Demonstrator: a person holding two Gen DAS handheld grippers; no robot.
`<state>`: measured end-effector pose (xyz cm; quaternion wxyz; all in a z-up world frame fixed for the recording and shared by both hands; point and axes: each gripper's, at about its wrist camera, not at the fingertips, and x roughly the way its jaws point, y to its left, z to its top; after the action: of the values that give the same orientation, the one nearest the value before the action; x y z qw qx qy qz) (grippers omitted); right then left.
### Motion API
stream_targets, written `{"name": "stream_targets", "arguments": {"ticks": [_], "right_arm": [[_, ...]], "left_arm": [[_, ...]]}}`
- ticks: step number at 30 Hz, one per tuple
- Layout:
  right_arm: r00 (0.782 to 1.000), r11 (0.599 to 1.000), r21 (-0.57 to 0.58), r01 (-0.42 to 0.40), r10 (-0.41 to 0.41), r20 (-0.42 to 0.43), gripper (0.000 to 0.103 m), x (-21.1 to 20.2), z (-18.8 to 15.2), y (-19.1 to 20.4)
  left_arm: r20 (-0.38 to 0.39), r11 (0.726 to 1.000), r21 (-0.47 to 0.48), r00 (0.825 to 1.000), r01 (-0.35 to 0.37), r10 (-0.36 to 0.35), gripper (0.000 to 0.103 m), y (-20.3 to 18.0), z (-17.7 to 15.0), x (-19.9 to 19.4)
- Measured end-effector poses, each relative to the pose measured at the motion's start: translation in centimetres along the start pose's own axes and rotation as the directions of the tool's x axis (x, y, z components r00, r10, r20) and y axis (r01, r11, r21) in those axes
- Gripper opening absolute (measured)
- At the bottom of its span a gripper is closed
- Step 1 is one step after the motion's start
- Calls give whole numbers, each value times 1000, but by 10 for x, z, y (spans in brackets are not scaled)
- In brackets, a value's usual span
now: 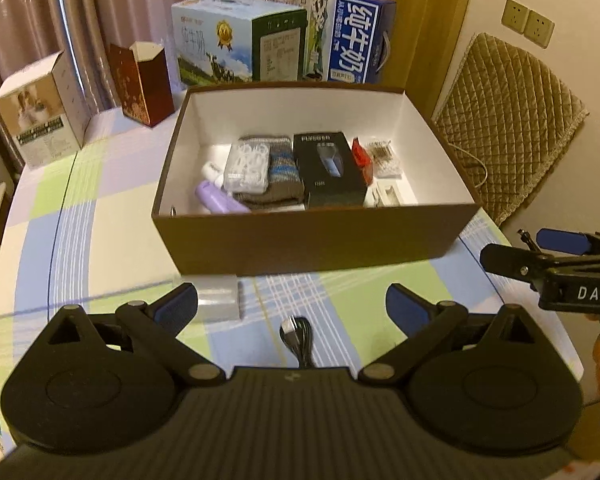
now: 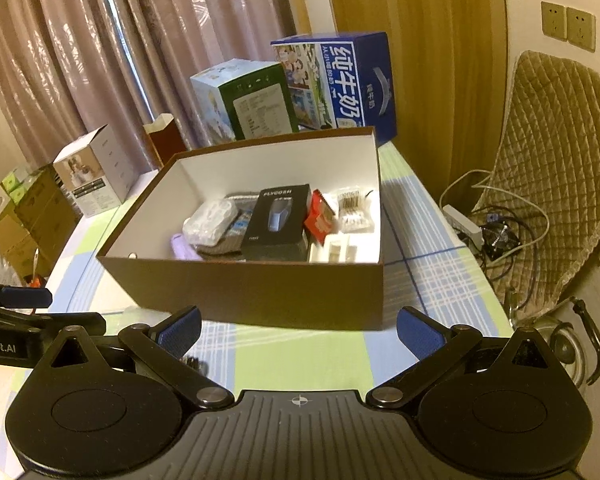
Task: Organize objects
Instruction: 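Withdraw both open tools from the box back toward the table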
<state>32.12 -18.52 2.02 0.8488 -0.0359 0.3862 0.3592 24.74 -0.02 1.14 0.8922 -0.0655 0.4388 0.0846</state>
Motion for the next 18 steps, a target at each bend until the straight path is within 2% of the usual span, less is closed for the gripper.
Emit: {"name": "stream_targets", "arguments": {"ticks": [8, 18], "right_arm": [[1000, 1000, -14, -6, 6, -22, 101, -7, -16, 6], [997, 1000, -19, -18, 16, -72, 101, -7, -35, 13]], "left_arm": [[-60, 999, -46, 998, -25, 22, 99, 7, -21, 0], [-78, 998, -39, 996, -53, 49, 99, 8, -39, -6]]}}
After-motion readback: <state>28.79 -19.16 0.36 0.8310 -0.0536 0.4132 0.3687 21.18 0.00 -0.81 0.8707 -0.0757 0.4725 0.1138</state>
